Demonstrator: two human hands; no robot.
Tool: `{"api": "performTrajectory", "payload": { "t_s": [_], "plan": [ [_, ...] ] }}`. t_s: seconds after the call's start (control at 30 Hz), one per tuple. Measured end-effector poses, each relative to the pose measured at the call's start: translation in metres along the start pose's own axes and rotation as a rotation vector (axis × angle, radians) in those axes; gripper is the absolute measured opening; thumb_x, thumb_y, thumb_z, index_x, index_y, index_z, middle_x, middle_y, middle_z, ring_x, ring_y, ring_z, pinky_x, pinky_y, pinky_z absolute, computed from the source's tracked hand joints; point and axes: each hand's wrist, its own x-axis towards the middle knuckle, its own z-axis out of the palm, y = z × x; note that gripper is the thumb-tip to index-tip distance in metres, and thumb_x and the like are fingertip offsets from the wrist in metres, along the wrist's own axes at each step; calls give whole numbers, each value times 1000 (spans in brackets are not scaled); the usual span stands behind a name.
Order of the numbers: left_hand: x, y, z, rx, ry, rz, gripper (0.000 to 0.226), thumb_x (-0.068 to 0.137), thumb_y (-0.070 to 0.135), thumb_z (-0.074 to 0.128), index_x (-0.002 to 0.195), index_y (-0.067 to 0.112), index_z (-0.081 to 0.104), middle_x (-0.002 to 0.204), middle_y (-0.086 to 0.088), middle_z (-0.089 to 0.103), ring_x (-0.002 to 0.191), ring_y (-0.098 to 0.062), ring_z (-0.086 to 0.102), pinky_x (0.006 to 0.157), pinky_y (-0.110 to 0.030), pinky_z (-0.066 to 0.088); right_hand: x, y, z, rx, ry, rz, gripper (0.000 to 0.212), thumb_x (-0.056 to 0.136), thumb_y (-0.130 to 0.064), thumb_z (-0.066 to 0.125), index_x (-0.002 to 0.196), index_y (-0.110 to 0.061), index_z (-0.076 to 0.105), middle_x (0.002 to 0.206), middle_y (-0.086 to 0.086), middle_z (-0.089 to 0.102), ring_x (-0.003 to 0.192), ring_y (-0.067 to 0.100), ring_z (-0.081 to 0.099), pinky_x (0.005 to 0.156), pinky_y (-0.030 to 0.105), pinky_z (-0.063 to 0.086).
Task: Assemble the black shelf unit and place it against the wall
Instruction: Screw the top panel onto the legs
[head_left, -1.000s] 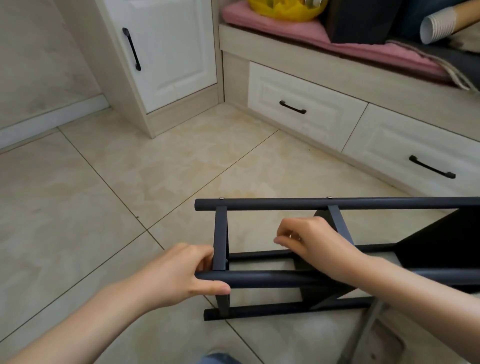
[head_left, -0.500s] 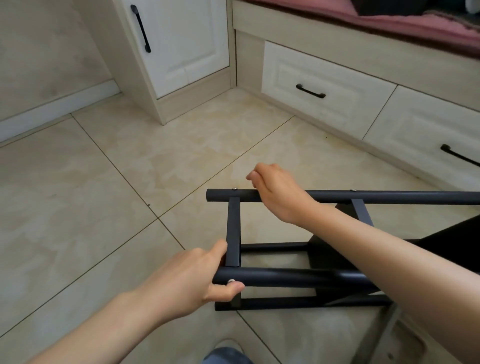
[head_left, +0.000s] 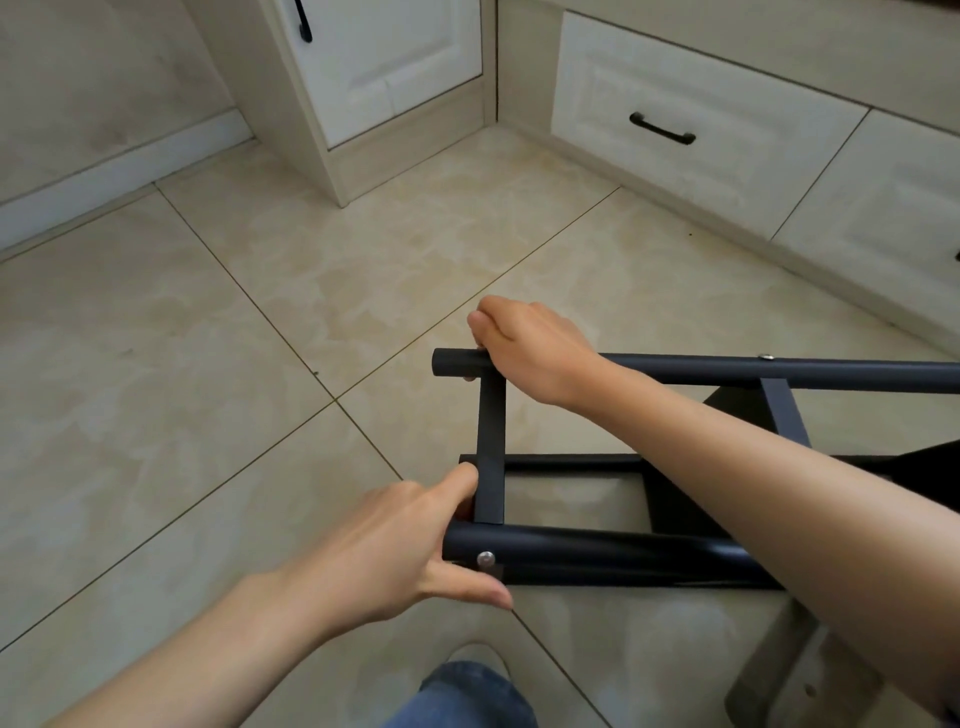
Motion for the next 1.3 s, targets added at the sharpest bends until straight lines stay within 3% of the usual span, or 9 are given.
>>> {"api": "performTrajectory", "payload": {
  "t_s": [0.17,0.23,0.3,0.37,0.47,0.7,0.9,1.17,1.3],
  "plan": [
    [6,-19,8,198,335,198,80,62,103,23,82,30,45,64,9,57,67,-15,53,71,-13,36,-1,3,0,-22,-14,-30,37,103,-37,27,86,-10,46,91,5,70,84,34,54,73,41,43],
    [9,-26,14,187,470,272,71,70,99,29,75,30,46,55,12,49,56,-10,44,83,-20,41,-3,3,-1,-19,-13,-46,37,103,-36,29,85,-9,47,87,7,68,81,34,53,71,40,41],
    [9,-26,18,178,550,297,63,71,96,36,73,34,40,54,15,45,55,-6,35,81,-27,44,-4,3,-1,-19,-10,-61,37,104,-35,30,85,-8,49,85,9,65,80,34,52,68,40,39],
    [9,-22,19,182,592,305,57,68,93,45,72,37,34,56,18,38,58,-6,31,73,-16,33,-5,4,0,-17,-4,-71,37,103,-34,31,85,-8,49,85,9,66,80,33,52,67,39,37],
    [7,-19,17,71,559,245,57,61,89,55,67,35,39,61,19,36,66,-8,37,65,-7,27,-7,4,0,-22,4,-73,37,103,-34,32,85,-7,50,80,9,61,80,34,51,66,39,36],
    [6,-18,13,-105,367,103,62,49,89,60,73,33,49,91,19,53,90,-2,46,67,-14,32,-11,3,-1,-34,0,-88,39,105,-34,32,88,-6,52,74,8,56,78,34,51,64,39,33],
    [8,-26,14,-266,281,145,67,55,97,54,83,35,53,95,16,58,99,-11,54,85,-40,48,-11,2,-3,-35,-4,-89,38,105,-33,32,88,-6,53,71,3,53,79,32,50,64,38,30],
    [9,-26,15,-138,376,226,58,62,92,59,84,42,39,93,20,45,94,-10,47,75,-34,47,-12,3,-3,-42,-2,-98,37,104,-33,32,87,-8,53,72,4,54,79,32,50,62,37,27],
    [10,-24,13,-182,395,237,68,56,79,71,109,55,36,124,35,28,130,1,34,98,-15,36,-11,4,-3,-41,2,-102,37,104,-33,32,87,-9,54,73,4,55,80,32,51,62,37,27]
  ]
}}
